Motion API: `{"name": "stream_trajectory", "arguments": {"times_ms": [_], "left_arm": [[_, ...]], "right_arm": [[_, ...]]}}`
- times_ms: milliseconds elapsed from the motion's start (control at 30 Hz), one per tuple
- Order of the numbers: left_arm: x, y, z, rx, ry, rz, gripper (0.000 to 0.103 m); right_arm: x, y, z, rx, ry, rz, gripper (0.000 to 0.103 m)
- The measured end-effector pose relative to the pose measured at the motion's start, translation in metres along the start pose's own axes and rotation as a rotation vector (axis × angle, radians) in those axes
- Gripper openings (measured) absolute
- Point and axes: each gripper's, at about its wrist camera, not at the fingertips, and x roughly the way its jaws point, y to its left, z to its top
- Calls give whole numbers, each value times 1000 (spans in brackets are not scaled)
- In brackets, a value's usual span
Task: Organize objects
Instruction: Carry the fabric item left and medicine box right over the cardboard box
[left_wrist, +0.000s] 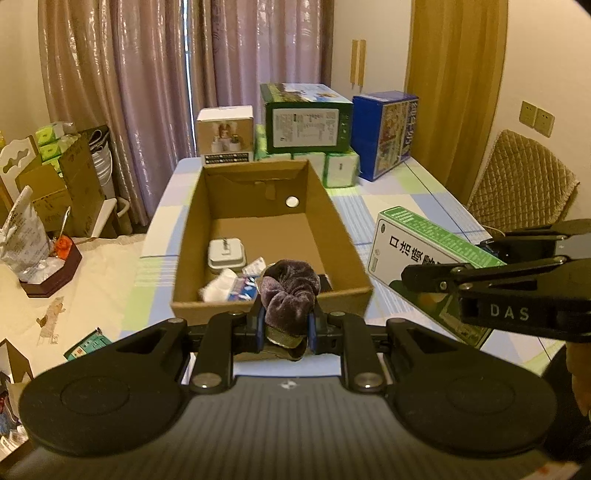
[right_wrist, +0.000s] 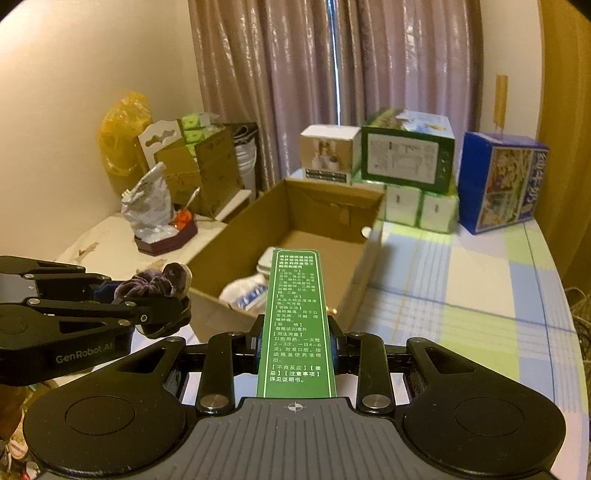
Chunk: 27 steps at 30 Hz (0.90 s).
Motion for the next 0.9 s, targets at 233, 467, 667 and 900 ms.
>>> {"name": "stream_trajectory", "arguments": {"times_ms": [233,467,667,900], "left_arm": [[16,21,19,16,3,25,17],[39,31,28,13,23,15,17],[59,35,35,27,44,6,17],[85,44,43,28,72,-4,17]], "right_arm": [[18,-1,22,-2,-12,13,28],[39,-6,34,-5,0,14,28],[57,-14,41,7,10,15,28],[81,-24,51,26,28,15,28]]}}
